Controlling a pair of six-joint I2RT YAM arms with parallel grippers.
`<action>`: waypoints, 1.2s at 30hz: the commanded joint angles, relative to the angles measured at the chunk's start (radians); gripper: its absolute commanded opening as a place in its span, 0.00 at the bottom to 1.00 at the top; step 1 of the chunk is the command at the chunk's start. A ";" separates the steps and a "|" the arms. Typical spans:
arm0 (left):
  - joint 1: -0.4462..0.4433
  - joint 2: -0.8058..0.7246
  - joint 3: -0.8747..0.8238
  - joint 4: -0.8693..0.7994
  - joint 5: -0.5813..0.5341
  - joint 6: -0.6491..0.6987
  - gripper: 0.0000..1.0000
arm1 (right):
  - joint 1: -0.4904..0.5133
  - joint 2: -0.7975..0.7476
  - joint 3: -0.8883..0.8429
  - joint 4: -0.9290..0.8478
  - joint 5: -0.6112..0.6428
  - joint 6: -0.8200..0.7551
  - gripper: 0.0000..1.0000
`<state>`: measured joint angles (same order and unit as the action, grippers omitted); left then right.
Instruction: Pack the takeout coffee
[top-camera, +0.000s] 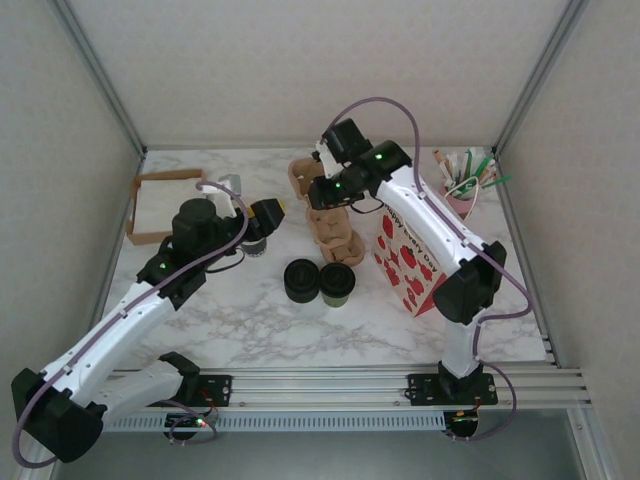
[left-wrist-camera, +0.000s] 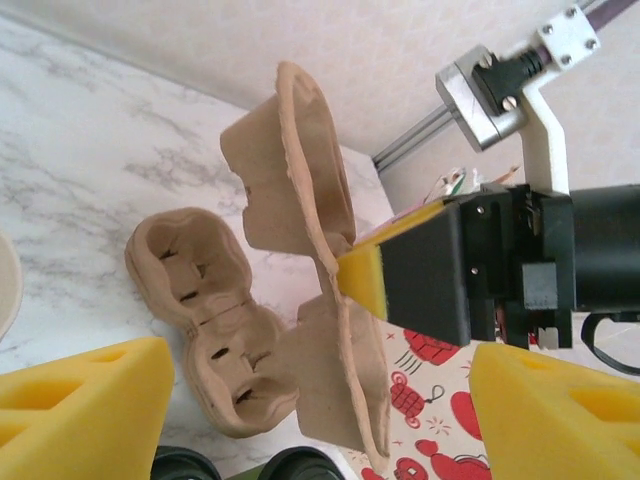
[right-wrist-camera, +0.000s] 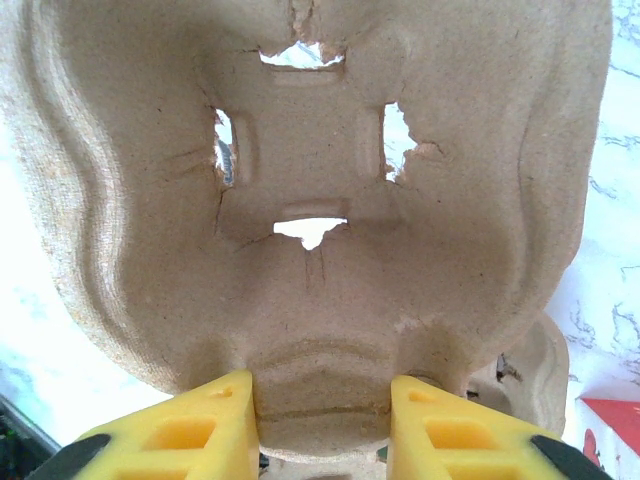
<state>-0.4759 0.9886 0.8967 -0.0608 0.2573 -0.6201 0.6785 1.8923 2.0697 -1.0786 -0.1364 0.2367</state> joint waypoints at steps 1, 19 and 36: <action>0.005 -0.045 0.035 -0.008 -0.029 0.026 0.79 | 0.007 -0.085 -0.001 0.029 -0.042 0.024 0.32; -0.018 -0.001 0.160 -0.124 -0.006 -0.071 0.79 | -0.016 -0.371 -0.038 0.039 -0.092 0.020 0.34; -0.286 0.322 0.408 -0.120 -0.125 -0.084 0.80 | -0.058 -0.579 0.007 -0.018 -0.002 -0.035 0.36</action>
<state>-0.7349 1.2858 1.2568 -0.1921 0.1669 -0.6918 0.6300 1.3357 2.0449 -1.0664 -0.2035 0.2363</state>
